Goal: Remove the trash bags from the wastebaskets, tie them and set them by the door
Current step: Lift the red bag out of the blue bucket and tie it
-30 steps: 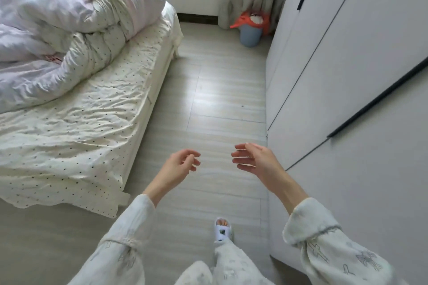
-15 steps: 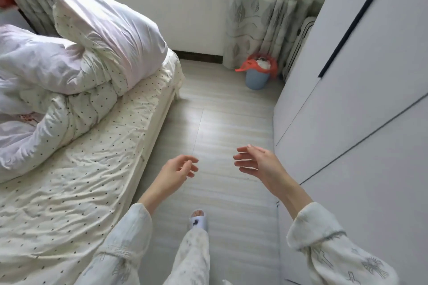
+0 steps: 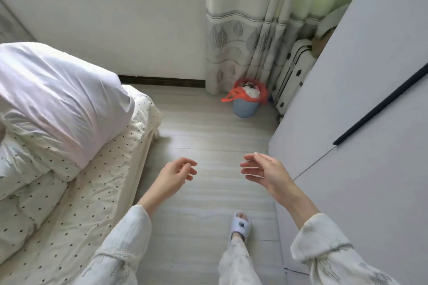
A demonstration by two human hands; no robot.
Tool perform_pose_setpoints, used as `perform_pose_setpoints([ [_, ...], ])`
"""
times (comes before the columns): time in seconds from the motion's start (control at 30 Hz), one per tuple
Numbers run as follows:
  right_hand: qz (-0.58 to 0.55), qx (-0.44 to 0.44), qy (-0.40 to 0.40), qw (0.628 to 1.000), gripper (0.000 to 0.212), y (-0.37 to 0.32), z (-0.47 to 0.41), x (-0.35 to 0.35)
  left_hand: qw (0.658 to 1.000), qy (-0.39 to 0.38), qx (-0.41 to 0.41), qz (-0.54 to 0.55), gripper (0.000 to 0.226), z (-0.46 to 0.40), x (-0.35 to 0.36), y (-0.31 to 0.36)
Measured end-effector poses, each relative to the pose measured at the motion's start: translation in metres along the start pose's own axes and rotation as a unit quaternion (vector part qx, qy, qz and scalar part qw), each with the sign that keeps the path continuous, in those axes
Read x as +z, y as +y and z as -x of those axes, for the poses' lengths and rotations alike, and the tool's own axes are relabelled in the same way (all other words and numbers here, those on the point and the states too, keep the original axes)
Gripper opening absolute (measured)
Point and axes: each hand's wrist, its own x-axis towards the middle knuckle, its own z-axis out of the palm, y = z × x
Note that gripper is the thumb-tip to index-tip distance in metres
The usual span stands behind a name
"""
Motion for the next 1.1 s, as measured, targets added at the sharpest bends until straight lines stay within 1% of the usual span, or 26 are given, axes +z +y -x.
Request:
perform_pose_setpoints([
  [0.13,-0.004,0.006,0.01,1.0,0.028,-0.047,-0.099,-0.028,1.0,-0.003,-0.012,0.001,0.026,-0.104,0.009,0.034],
  [0.27,-0.001,0.02,0.01,1.0,0.028,-0.105,-0.192,-0.059,1.0,0.007,-0.024,0.017,0.022,-0.206,0.017,0.086],
  [0.37,0.008,0.023,0.019,1.0,0.027,-0.147,-0.254,-0.078,1.0,-0.01,-0.024,0.015,0.022,-0.275,0.023,0.118],
  [0.5,0.013,0.05,0.028,0.998,0.028,-0.185,-0.329,-0.092,0.998,-0.041,-0.042,0.006,0.025,-0.356,0.022,0.133],
  [0.6,0.007,0.083,0.045,0.996,0.028,-0.198,-0.389,-0.097,0.995,-0.067,-0.067,-0.01,0.026,-0.422,0.018,0.133],
  [0.8,-0.01,0.132,0.123,0.983,0.026,-0.21,-0.526,-0.097,0.984,-0.136,-0.103,-0.057,0.023,-0.584,0.008,0.119],
  [0.87,-0.007,0.146,0.136,0.98,0.025,-0.211,-0.572,-0.092,0.978,-0.155,-0.113,-0.079,0.023,-0.634,0.003,0.114],
  [0.97,0.006,0.17,0.15,0.974,0.021,-0.206,-0.633,-0.088,0.973,-0.154,-0.122,-0.124,0.023,-0.694,-0.004,0.105],
  [1.03,0.019,0.182,0.159,0.97,0.018,-0.2,-0.671,-0.088,0.959,-0.175,-0.112,-0.194,0.025,-0.726,-0.004,0.094],
  [1.1,0.048,0.2,0.168,0.964,0.015,-0.189,-0.708,-0.095,0.925,-0.24,-0.105,-0.274,0.027,-0.748,0.004,0.084],
])
